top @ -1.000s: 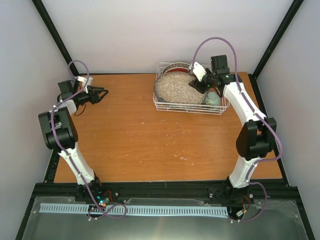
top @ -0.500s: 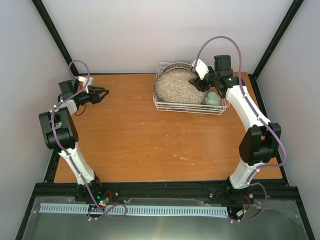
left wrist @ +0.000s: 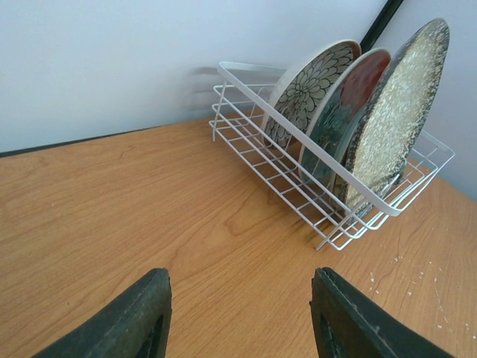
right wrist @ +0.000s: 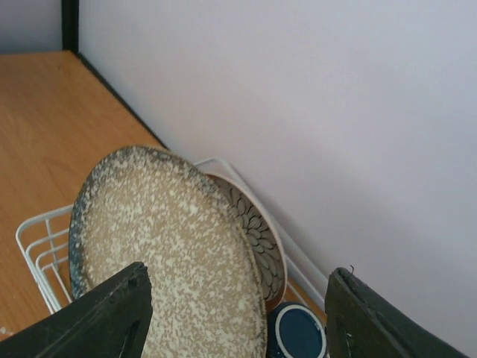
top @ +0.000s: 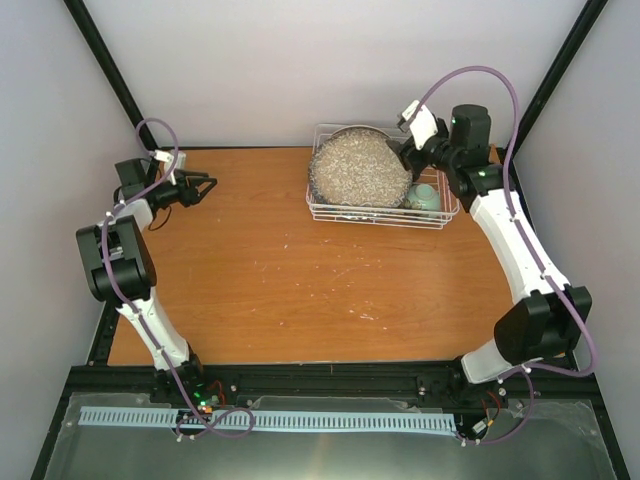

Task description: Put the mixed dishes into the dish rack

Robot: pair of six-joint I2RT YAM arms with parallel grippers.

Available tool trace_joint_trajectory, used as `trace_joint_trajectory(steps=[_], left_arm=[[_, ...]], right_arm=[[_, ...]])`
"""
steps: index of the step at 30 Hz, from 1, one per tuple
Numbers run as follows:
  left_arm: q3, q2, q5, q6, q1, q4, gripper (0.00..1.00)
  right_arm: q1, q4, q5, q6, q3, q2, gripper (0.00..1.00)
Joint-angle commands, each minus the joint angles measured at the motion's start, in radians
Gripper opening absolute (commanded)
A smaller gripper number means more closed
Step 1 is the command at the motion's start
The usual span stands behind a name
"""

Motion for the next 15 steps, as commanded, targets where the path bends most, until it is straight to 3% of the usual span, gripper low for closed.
trace_joint_trajectory(steps=[1,7,15], left_arm=[[0.0,-0.069,0.035,0.017,-0.003,0.002,0.52],[-0.043,-0.158,0.086,-0.049,-0.003,0.087,0.53],[-0.142,-0.305,0.14,-0.247,-0.008,0.325,0.55]], right_arm=[[0.004,0.075,0.027,0.082,-0.038,-0.098,0.64],[0.004,0.185,0.088,0.233,-0.201,-0.287,0.7],[0.005,0.137,0.143,0.453,-0.348,-0.423,0.71]])
